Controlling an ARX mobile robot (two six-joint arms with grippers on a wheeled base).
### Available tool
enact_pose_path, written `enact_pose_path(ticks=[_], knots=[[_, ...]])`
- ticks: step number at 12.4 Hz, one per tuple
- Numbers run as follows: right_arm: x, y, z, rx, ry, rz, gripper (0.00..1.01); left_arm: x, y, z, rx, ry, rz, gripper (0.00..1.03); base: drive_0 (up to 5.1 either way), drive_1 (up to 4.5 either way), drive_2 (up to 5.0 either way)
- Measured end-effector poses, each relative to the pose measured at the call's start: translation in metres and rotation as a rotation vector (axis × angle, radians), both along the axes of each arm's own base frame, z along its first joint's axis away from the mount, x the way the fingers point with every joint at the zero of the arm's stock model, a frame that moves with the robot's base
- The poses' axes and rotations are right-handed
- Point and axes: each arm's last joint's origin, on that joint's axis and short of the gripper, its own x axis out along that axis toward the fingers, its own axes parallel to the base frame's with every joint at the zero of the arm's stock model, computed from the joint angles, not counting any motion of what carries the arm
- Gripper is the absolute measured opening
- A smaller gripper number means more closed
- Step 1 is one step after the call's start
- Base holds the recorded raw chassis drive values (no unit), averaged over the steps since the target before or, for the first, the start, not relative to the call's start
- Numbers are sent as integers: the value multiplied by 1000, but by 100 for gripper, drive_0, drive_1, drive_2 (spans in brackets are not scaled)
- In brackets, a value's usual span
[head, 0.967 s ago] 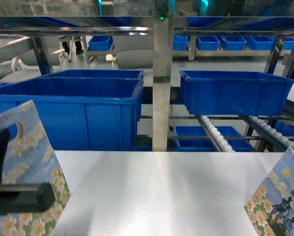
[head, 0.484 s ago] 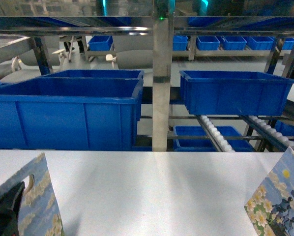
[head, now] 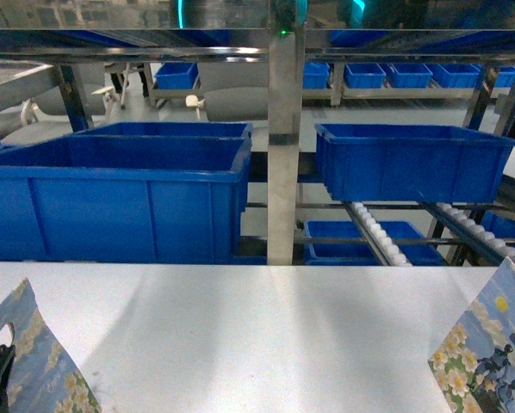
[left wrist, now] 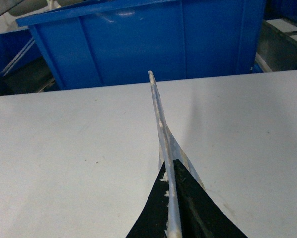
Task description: Move flower gift bag to table near conveyor
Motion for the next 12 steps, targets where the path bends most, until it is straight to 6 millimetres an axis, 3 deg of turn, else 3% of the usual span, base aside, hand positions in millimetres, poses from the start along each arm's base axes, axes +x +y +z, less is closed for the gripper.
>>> enact_pose_path(ticks=[2, 5, 7, 12], knots=[[0, 0, 0, 0, -1, 0, 98, -6, -2, -8, 27, 29, 19, 2, 0, 0, 0], [0, 0, 0, 0, 0, 0, 98, -9, 0, 0, -16, 20, -29, 3, 0, 0, 0], [0, 0, 0, 0, -1, 0, 98, -13, 7, 0, -37, 53, -56, 27, 0, 0, 0], [0, 0, 0, 0, 0, 0, 98, 0, 16, 25, -186, -94, -42, 91, 0, 0, 0]])
